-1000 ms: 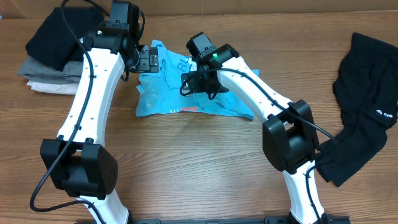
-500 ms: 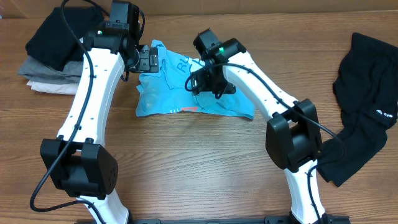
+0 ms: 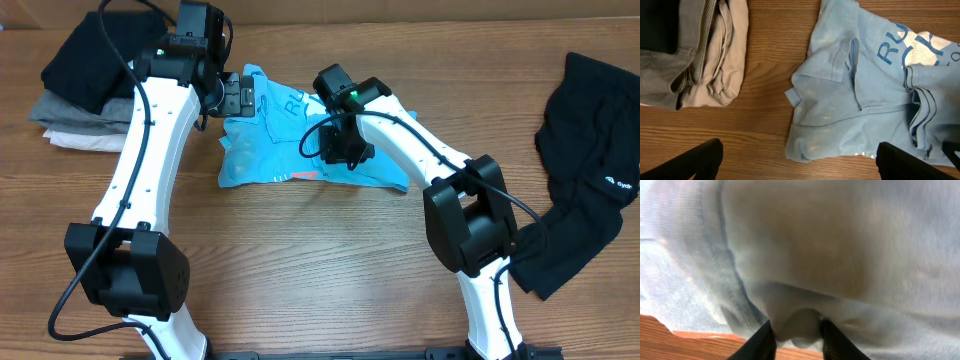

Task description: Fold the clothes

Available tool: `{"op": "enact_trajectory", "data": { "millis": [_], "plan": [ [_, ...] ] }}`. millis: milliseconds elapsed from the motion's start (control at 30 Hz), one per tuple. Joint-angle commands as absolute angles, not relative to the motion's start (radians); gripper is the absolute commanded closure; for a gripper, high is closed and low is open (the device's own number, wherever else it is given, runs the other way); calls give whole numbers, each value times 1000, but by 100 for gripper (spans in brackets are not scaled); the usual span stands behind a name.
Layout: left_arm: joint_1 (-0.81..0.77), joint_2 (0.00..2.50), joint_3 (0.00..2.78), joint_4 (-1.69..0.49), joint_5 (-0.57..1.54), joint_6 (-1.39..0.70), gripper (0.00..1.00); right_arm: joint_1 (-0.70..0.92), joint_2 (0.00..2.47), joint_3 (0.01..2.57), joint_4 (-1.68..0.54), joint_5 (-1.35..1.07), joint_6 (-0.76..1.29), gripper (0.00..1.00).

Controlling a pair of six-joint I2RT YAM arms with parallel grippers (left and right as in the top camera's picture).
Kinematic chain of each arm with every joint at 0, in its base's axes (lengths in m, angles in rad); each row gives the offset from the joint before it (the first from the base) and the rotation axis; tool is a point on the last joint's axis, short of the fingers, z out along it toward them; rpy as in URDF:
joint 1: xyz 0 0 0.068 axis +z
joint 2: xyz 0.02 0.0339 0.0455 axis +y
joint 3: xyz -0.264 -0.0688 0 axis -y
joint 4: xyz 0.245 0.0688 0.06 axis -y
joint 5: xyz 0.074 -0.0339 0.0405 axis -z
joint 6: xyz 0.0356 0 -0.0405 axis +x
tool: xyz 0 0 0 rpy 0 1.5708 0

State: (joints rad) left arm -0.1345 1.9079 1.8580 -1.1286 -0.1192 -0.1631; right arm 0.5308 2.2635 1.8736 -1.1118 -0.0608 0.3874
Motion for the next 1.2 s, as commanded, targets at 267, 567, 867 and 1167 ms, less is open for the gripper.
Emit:
{"op": "enact_trajectory", "data": {
  "millis": [267,567,867,1167],
  "plan": [
    [-123,1897,1874,-1125,-115,-130,0,546,2222,1917,-1271,-133,397,65],
    [-123,1897,1874,-1127,-115,-130,0,552,2223,1895,-1137,-18,423,59],
    [-123,1897,1874,-1129,-115,-130,0,560,2226,1823,-1066,-17,424,77],
    [-123,1897,1874,-1129,-115,-130,0,562,2216,1830,-1064,-73,442,96]
  ]
}}
